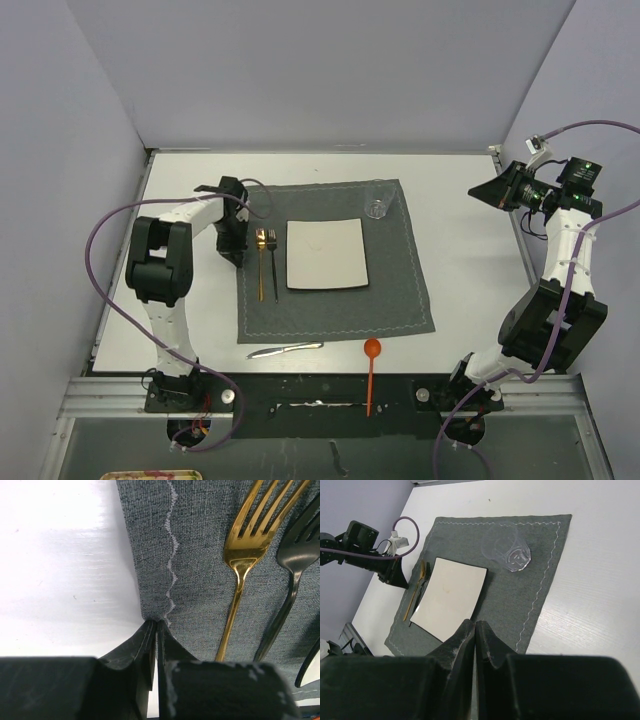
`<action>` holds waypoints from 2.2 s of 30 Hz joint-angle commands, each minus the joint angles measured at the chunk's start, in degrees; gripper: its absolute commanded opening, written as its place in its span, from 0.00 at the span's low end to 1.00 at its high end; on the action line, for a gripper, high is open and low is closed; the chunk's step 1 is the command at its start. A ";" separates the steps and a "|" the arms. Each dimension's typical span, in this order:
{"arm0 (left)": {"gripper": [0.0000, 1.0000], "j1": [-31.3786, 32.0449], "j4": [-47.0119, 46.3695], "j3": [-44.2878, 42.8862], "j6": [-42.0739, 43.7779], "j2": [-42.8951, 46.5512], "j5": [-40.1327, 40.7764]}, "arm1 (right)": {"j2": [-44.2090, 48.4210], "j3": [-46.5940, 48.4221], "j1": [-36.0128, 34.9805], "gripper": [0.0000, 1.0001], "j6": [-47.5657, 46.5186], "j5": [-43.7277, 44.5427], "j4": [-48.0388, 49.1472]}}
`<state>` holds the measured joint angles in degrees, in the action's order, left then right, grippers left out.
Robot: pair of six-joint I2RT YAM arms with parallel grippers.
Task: Set the dinner table for one person
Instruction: Adjust the napkin at the center of the board.
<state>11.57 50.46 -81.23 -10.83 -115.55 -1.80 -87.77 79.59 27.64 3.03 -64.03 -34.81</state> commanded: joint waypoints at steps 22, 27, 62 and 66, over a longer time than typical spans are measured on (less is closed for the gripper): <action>0.00 -3.75 -3.89 -3.73 4.15 -3.39 1.07 | 0.16 1.68 -0.59 0.04 -1.36 0.06 0.62; 0.00 -3.46 -3.33 -3.66 4.04 0.40 -0.35 | -0.35 1.45 -1.57 0.04 -1.87 -0.33 0.73; 0.01 -0.93 9.48 -1.33 4.71 9.90 1.30 | 10.20 -5.59 -24.07 0.30 -27.65 19.69 -8.87; 0.01 -1.24 8.95 -1.81 6.08 8.81 3.93 | 11.26 -5.44 -24.28 0.30 -28.17 19.51 -10.10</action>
<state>10.92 57.67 -82.50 -6.74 -107.68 -2.74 -79.83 73.21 3.68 -23.14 -44.47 -44.29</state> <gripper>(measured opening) 0.008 0.300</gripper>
